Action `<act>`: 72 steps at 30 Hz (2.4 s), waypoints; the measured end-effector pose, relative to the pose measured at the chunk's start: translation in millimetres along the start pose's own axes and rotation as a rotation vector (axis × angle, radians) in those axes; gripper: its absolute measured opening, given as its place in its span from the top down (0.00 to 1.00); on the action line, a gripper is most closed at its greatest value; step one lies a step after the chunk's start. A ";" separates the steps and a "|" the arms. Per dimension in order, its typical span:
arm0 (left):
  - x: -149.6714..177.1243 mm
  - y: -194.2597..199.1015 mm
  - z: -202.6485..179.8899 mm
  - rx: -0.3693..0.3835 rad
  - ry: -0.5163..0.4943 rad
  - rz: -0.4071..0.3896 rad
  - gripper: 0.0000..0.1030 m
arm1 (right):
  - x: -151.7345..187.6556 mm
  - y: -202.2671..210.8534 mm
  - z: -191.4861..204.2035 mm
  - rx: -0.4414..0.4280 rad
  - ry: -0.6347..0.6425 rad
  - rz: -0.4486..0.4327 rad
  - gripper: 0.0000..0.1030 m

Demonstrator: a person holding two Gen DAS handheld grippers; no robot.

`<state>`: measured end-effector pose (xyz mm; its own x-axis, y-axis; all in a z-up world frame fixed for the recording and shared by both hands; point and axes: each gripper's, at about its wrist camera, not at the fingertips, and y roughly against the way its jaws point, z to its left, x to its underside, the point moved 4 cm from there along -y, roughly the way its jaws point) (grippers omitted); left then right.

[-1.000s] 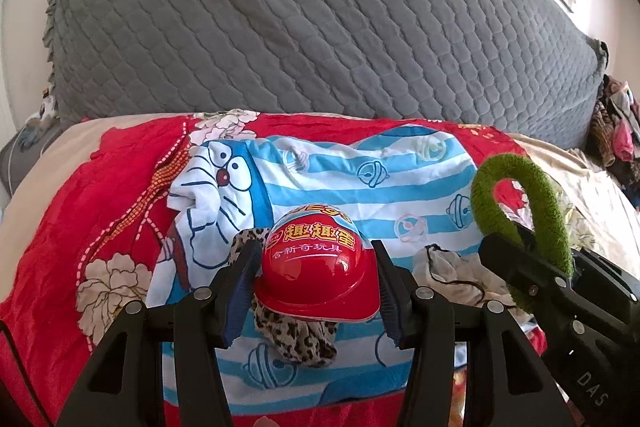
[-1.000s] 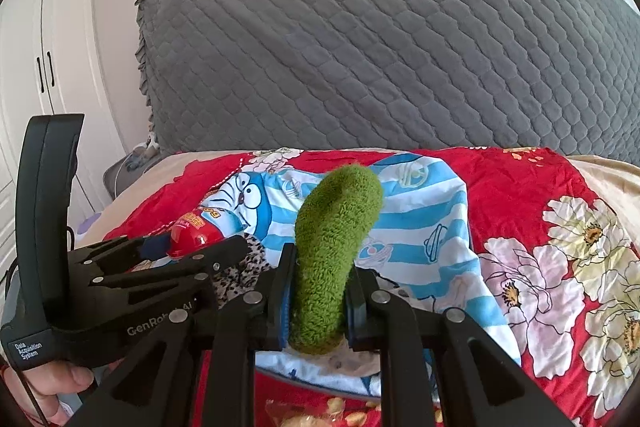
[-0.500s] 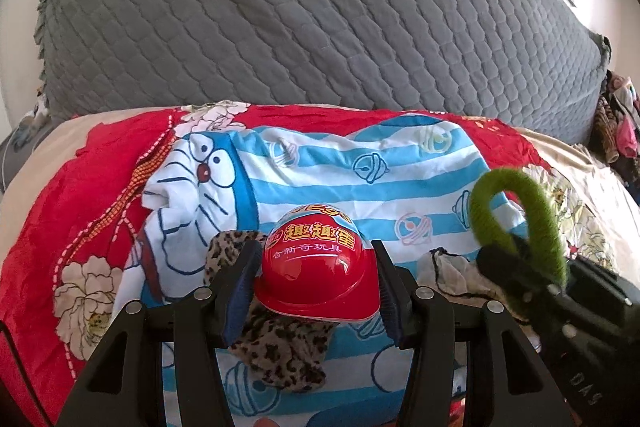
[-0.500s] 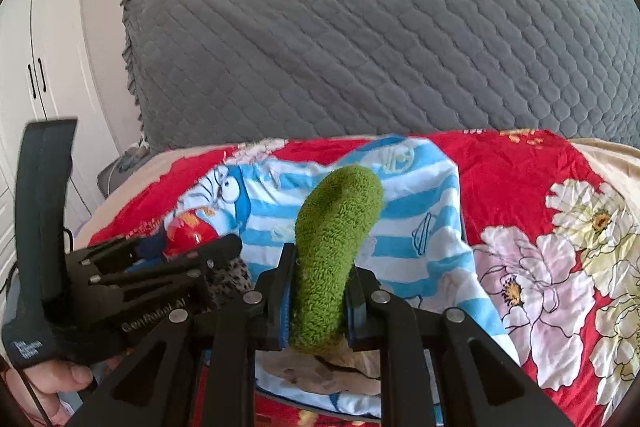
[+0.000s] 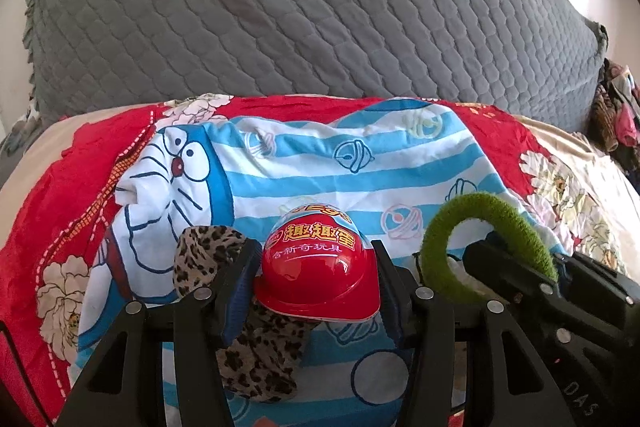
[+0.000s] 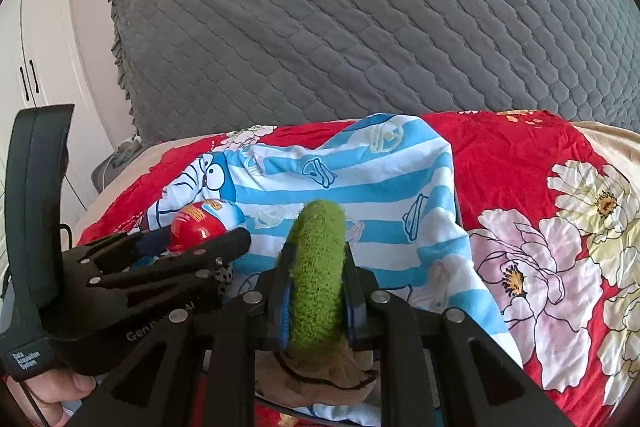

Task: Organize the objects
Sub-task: 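Lower the red egg onto the shirt while the right tool lowers the green ring beside it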

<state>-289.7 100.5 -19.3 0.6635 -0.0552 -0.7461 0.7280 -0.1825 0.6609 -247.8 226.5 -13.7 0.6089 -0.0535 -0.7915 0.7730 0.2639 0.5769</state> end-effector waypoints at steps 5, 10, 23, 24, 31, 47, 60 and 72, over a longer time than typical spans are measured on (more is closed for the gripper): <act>2.8 -5.7 -2.5 0.000 -0.005 0.013 0.46 | 0.0 -1.0 -0.2 -0.003 0.003 -0.003 0.81; 6.7 -10.9 -3.2 -0.004 -0.008 0.022 0.46 | 1.3 -1.7 -1.2 0.000 -0.001 0.003 0.81; 10.8 -16.0 0.4 -0.016 -0.007 0.036 0.46 | 3.6 -4.9 -3.3 -0.002 -0.008 0.036 0.80; 11.1 -15.8 0.9 -0.016 -0.005 0.036 0.46 | 4.1 -5.7 -3.1 -0.002 -0.006 0.043 0.80; 11.9 -15.1 3.1 -0.024 -0.006 0.039 0.46 | 4.6 -6.6 -3.7 -0.003 -0.007 0.051 0.80; 12.0 -9.6 8.4 -0.011 0.022 0.046 0.38 | 5.1 -6.2 -3.8 -0.005 -0.012 0.052 0.80; 17.6 2.1 8.5 0.006 0.031 0.053 0.36 | 5.3 -4.9 -4.3 -0.015 -0.028 0.062 0.70; 22.6 15.6 12.4 -0.002 0.037 0.065 0.36 | 1.9 -0.7 -1.6 -0.014 -0.021 0.051 0.59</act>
<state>-265.5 84.2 -26.9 0.7153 -0.0306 -0.6982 0.6836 -0.1773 0.7080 -247.5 227.7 -15.9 0.6510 -0.0602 -0.7566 0.7385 0.2804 0.6132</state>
